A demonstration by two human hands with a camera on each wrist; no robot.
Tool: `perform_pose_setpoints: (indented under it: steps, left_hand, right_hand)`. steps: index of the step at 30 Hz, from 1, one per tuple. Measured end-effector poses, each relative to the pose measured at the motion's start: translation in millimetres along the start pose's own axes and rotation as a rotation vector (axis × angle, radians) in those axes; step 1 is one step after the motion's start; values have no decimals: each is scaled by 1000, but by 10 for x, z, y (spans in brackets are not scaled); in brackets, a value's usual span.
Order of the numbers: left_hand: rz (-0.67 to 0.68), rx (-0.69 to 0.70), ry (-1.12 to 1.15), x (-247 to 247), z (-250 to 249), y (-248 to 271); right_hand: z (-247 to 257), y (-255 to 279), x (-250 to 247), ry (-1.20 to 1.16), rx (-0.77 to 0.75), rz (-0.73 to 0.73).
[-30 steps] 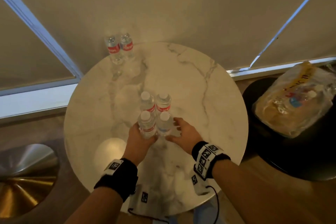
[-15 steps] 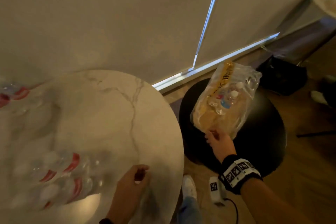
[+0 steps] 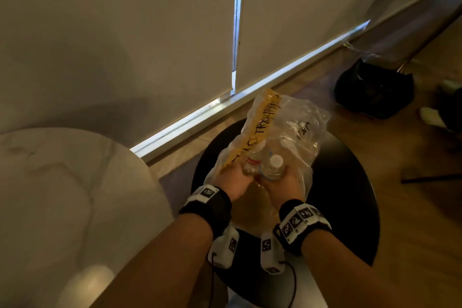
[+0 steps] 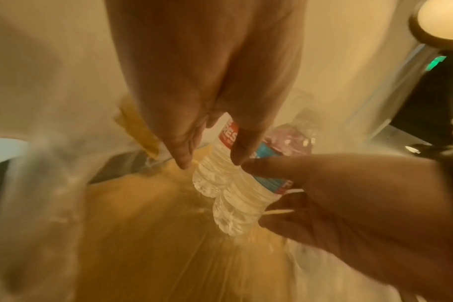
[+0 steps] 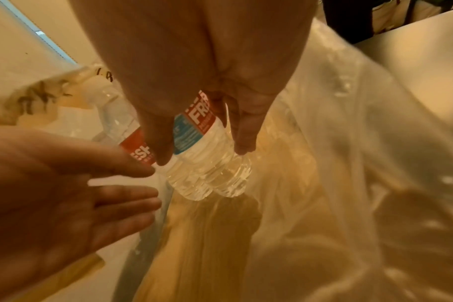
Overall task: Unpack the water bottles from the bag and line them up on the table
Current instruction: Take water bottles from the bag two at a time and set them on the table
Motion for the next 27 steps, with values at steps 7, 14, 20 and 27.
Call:
perform_pose_setpoints:
  steps: [7, 14, 20, 27]
  left_hand:
    - [107, 62, 117, 297, -130, -271]
    - [1, 16, 401, -205, -28, 378]
    - [17, -29, 548, -974, 411, 1528]
    - [-242, -269, 660, -1905, 1799, 3372]
  right_hand:
    - [55, 14, -52, -44, -103, 83]
    - [267, 620, -250, 20, -251, 205]
    - [529, 1913, -241, 81, -411, 333]
    - [160, 3814, 629, 204, -496, 527]
Point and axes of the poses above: each hand's wrist, its own y-axis away from the middle knuckle, its own x-axis out of the palm, z = x × y, the point moved 10 cm from there along -y, towards the middle knuckle, and after that the axes turned 12 degrees about -z, right-handed, at the moved point
